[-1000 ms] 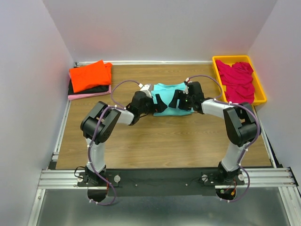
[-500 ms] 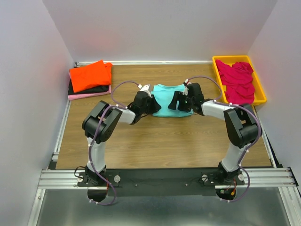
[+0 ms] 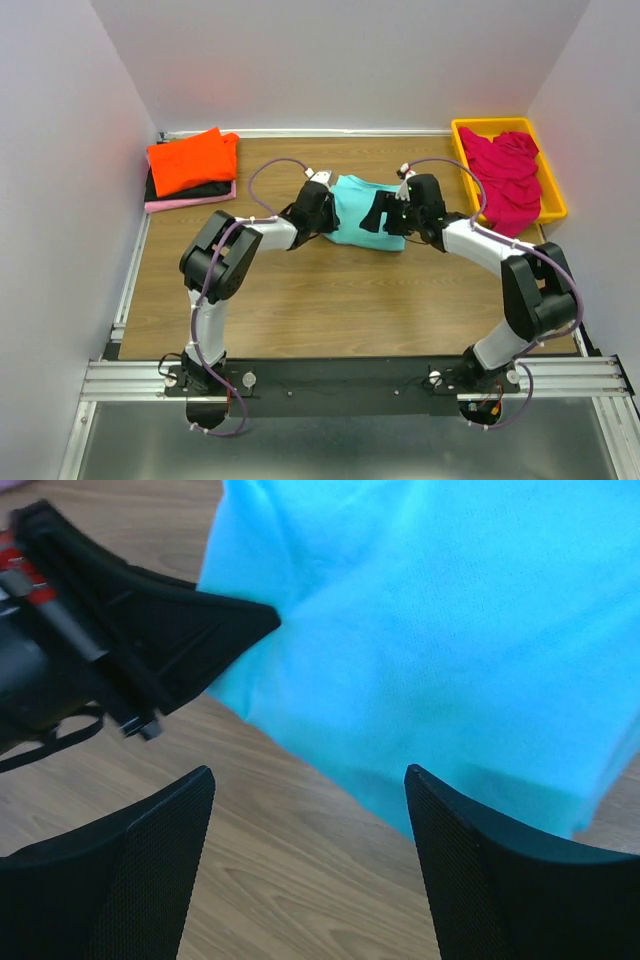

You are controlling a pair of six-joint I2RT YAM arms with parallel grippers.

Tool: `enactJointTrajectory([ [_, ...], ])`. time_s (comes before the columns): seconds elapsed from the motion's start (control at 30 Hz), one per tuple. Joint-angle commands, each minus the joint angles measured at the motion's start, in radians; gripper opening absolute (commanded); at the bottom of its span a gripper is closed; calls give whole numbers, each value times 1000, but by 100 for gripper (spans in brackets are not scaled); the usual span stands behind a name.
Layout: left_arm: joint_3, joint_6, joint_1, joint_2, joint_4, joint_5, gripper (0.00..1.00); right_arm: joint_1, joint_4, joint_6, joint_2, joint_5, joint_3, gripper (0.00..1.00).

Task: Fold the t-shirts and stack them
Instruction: Neatly place the folded tshirt to the corner

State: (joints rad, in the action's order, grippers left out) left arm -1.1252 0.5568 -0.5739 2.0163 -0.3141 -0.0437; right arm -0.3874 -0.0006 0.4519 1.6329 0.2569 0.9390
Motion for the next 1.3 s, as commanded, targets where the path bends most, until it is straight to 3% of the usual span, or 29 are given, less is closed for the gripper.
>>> enactJointTrajectory([
  [0.0,-103,-185,2,-45,219,169,0,-8,-21,-27,-85,-7,7,85],
  [0.13,-205,-352,8,-21,364,221,0,-7,-29,-42,-126,-22,14,86],
  [0.37,-307,-466,58,35,472,277,0,-5,-41,-47,-159,-51,7,87],
  [1.27,-535,-687,287,67,625,416,0,-1,-44,-48,-174,-50,-20,88],
])
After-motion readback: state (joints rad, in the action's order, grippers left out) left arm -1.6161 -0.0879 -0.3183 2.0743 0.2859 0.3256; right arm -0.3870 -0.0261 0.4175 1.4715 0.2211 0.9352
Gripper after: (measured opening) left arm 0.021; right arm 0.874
